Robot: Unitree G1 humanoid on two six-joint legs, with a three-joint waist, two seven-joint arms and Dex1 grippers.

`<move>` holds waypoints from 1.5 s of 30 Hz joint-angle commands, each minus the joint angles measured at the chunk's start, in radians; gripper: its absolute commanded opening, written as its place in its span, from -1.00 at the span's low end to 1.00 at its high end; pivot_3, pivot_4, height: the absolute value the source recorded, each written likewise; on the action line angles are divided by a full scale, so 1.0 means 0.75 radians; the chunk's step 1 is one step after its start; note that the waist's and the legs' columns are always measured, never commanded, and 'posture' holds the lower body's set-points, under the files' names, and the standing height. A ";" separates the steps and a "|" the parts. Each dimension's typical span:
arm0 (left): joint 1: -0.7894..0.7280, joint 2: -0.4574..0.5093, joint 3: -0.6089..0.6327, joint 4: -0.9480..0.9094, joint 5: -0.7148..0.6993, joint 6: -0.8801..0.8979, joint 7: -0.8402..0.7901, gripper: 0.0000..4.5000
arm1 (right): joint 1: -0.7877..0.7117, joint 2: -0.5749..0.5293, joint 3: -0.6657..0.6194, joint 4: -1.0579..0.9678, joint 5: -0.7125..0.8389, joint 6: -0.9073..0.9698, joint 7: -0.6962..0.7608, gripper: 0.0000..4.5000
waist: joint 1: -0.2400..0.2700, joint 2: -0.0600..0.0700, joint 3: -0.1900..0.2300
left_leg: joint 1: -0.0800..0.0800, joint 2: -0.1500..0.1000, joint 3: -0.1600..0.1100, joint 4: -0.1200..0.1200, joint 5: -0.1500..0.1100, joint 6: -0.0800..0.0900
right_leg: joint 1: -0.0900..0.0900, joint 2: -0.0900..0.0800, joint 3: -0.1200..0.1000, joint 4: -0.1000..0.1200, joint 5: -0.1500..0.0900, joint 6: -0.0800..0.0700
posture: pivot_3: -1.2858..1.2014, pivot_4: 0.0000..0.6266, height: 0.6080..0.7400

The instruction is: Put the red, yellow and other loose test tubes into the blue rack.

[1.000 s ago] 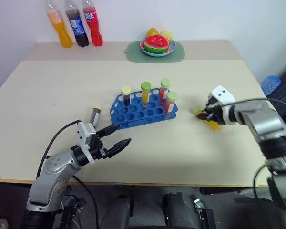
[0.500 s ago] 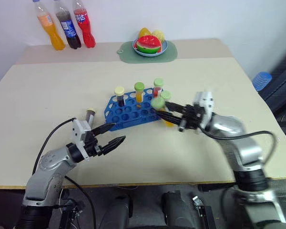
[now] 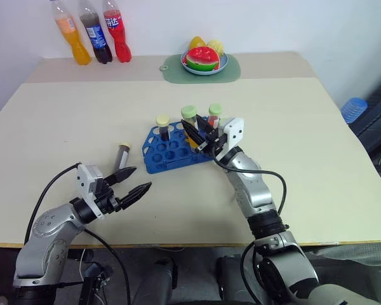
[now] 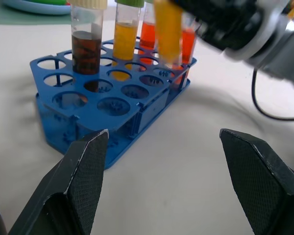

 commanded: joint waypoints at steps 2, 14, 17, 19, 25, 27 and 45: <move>0.018 0.007 0.042 -0.062 -0.032 -0.002 0.015 0.67 | -0.039 0.019 -0.003 0.119 -0.041 -0.146 -0.015 -0.64 | -0.010 0.000 0.000 | 0.000 0.000 0.000 0.000 0.000 0.000 | 0.000 0.000 0.000 0.000 0.000 0.000 | 0.03 -0.52 1.00; 0.010 -0.002 0.079 -0.114 -0.096 0.042 0.108 0.67 | -0.019 0.050 -0.005 0.277 -0.011 -0.301 0.068 -0.64 | -0.026 0.000 -0.001 | 0.002 0.000 -0.001 0.001 0.001 -0.001 | 0.001 0.000 0.001 0.005 0.000 0.000 | 0.03 -0.52 1.00; -0.016 -0.018 0.117 -0.136 -0.159 0.094 0.188 0.67 | -0.011 0.015 0.005 0.247 -0.057 -0.353 0.063 0.22 | -0.025 0.000 -0.001 | 0.002 0.000 -0.001 0.001 0.001 -0.001 | 0.000 0.000 0.001 0.005 0.000 0.000 | 0.03 -0.52 1.00; -0.038 -0.034 0.146 -0.168 -0.190 0.150 0.292 0.67 | 0.012 -0.017 0.019 0.181 -0.072 -0.337 0.077 0.67 | -0.024 0.000 -0.001 | 0.002 0.000 -0.001 0.001 0.001 -0.001 | 0.000 0.000 0.001 0.005 0.000 0.000 | 0.03 -0.52 1.00; -0.107 -0.042 0.196 -0.293 -0.174 0.455 0.771 0.67 | 0.204 -0.235 0.100 -0.234 -0.044 -0.141 0.265 0.67 | -0.020 0.000 -0.001 | 0.002 0.000 -0.001 0.001 0.001 -0.001 | 0.000 0.000 0.001 0.005 0.000 0.000 | 0.03 -0.52 1.00; -0.166 -0.038 0.219 -0.318 -0.249 0.607 0.906 0.67 | 0.278 -0.341 0.100 -0.378 -0.006 -0.034 0.336 0.67 | -0.019 0.000 -0.001 | 0.002 0.000 -0.001 0.001 0.001 -0.001 | 0.000 0.000 0.001 0.006 0.000 0.000 | 0.03 -0.52 1.00; -1.294 0.023 0.139 0.707 -0.393 1.790 1.723 0.67 | 0.523 -0.927 -0.110 -0.983 0.448 0.599 0.699 0.67 | 0.012 -0.011 0.002 | 0.001 -0.002 -0.002 0.005 0.002 -0.003 | 0.000 0.001 -0.001 0.010 -0.001 0.001 | 0.03 -0.52 1.00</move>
